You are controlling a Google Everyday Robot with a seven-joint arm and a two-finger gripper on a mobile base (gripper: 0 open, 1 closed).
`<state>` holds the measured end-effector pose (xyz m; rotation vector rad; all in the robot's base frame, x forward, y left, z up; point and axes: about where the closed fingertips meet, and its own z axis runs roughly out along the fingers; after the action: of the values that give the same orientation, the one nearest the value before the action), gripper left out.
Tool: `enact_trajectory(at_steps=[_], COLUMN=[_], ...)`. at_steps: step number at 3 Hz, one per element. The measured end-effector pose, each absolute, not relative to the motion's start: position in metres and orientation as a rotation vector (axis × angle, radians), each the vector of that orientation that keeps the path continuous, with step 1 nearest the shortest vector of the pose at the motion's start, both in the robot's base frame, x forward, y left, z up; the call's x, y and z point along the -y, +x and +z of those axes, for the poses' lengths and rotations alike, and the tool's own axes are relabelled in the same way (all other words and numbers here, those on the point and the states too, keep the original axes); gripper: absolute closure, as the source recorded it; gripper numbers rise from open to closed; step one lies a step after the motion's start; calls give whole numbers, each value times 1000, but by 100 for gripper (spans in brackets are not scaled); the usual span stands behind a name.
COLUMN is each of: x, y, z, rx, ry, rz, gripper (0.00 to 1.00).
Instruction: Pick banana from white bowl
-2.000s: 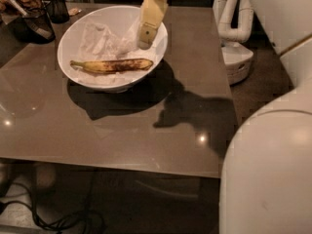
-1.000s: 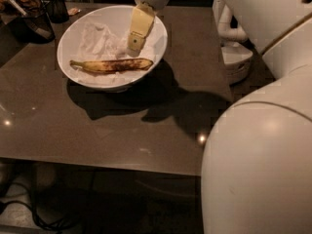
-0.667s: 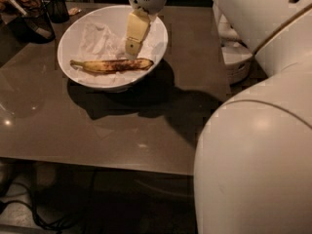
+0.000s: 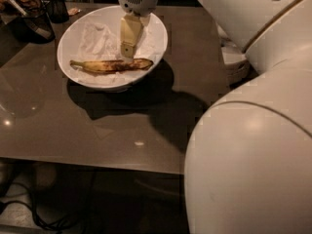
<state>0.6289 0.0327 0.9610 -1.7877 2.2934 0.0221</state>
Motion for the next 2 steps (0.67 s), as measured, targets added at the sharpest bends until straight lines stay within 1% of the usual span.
enact_trajectory(at_steps=[1, 2], x=[-41, -48], y=[631, 633], z=[961, 958], rx=[-2264, -2237], ry=[-1830, -1872], rz=[-41, -82], gripper=[25, 25])
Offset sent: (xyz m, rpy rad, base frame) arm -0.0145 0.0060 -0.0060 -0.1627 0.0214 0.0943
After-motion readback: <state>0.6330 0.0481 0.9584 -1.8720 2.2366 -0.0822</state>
